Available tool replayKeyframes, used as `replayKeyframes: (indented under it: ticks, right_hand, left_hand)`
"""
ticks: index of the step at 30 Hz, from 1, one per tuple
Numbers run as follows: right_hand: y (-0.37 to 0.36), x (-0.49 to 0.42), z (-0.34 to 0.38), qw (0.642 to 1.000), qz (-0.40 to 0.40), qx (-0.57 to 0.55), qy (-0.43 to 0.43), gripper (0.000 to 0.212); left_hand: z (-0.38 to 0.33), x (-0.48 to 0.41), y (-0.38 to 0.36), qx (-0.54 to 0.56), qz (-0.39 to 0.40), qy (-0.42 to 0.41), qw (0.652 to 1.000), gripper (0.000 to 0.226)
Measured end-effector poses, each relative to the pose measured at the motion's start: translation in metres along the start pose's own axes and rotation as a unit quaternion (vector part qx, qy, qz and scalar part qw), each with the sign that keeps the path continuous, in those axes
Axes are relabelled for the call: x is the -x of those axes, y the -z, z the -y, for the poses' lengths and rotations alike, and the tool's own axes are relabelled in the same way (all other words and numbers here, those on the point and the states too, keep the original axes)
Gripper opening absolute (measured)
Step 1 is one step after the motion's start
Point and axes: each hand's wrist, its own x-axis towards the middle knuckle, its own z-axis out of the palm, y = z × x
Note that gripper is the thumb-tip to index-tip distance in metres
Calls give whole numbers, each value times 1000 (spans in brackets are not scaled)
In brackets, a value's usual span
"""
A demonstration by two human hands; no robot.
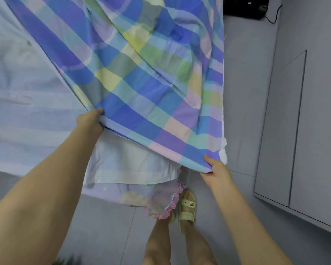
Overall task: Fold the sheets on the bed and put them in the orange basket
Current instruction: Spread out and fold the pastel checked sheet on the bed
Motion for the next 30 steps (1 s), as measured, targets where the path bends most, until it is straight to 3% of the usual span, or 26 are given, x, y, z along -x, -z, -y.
replayKeyframes:
  ticks: [1,3,5,8,12,16,19,22,23,24,26,27,30]
  right_hand:
    - [3,0,3,1000,-7,4,3,13]
    - [11,-2,7,1000,-23,13,9,14]
    - [17,-8,10,999,-37,21,6,14]
    - [20,-19,8,999,-39,33,-8,13]
    - [23,-41,9,990,-96,98,32,19]
    - [36,-59,13,968,-142,197,56,20]
    - [36,-48,5,958,-154,231,76,21]
    - [32,-40,-6,955,-155,245,69,21]
    - [27,-36,-10,937,-169,298,64,35]
    - [18,-30,-15,885,-199,414,76,52]
    - [-1,-11,-19,720,-242,635,143,66]
    - [-24,3,-28,665,-216,687,200,62]
    - [-95,34,-64,615,-52,719,321,43]
  left_hand:
    - [-2,0,-1,17,10,21,1000,30]
    - [-10,1,-1,63,37,43,996,6]
    - [-21,0,4,113,58,49,991,12]
    - [-35,4,21,128,15,-12,992,7]
    - [-16,30,60,63,-78,-102,990,30]
    - [50,54,114,-40,-146,-152,977,37]
    - [90,52,133,-70,-164,-142,974,35]
    - [107,42,130,-65,-138,-75,985,33]
    - [110,39,131,-65,-121,-38,990,32]
    - [110,37,131,-68,-102,-3,992,30]
    - [111,32,128,-97,-55,44,993,25]
    - [105,28,132,-117,-37,51,991,24]
    - [85,20,145,-192,-9,29,981,23]
